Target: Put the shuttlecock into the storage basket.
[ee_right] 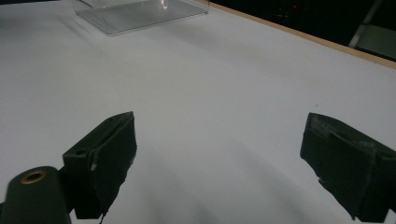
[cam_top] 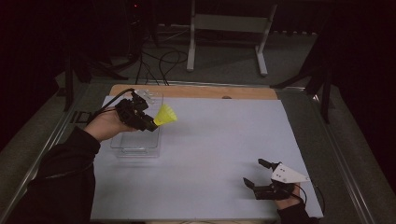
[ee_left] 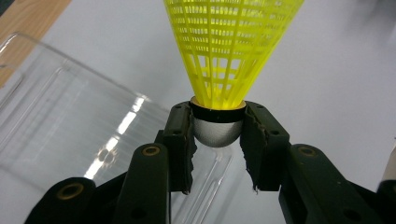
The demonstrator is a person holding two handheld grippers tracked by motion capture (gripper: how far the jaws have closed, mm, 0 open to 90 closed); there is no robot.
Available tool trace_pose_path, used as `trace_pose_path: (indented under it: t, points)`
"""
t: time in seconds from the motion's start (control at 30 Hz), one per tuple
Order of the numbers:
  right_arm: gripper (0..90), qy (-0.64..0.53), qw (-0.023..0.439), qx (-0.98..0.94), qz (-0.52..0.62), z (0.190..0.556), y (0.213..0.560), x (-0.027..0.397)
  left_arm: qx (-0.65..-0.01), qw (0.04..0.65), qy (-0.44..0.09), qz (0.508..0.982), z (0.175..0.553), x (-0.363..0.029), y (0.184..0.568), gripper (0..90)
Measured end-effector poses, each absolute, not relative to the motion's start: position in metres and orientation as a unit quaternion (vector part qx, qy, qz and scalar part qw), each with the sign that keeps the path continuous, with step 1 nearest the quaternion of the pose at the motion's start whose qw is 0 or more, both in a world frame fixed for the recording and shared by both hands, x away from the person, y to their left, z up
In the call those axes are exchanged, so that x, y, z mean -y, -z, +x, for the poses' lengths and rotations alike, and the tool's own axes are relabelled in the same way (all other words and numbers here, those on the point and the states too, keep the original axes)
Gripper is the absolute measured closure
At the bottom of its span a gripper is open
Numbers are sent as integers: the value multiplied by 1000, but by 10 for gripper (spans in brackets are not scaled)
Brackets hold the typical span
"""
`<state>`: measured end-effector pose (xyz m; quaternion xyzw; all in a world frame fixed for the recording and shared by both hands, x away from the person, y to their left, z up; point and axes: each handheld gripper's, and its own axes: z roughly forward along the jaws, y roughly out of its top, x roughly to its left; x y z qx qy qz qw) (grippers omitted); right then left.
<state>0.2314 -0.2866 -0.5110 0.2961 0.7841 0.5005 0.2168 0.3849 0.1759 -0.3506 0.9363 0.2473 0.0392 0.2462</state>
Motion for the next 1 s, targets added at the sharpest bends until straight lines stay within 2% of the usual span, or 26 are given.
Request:
trace_pose_path:
  t: [0.77, 1.0]
  points:
    - [106, -499, 219, -784, 297, 231, 510, 287, -304, 252, -55, 917, 373, -221, 343, 656]
    - [106, -498, 219, -785, 296, 231, 511, 286, -342, 243, -69, 905, 367, -235, 345, 656]
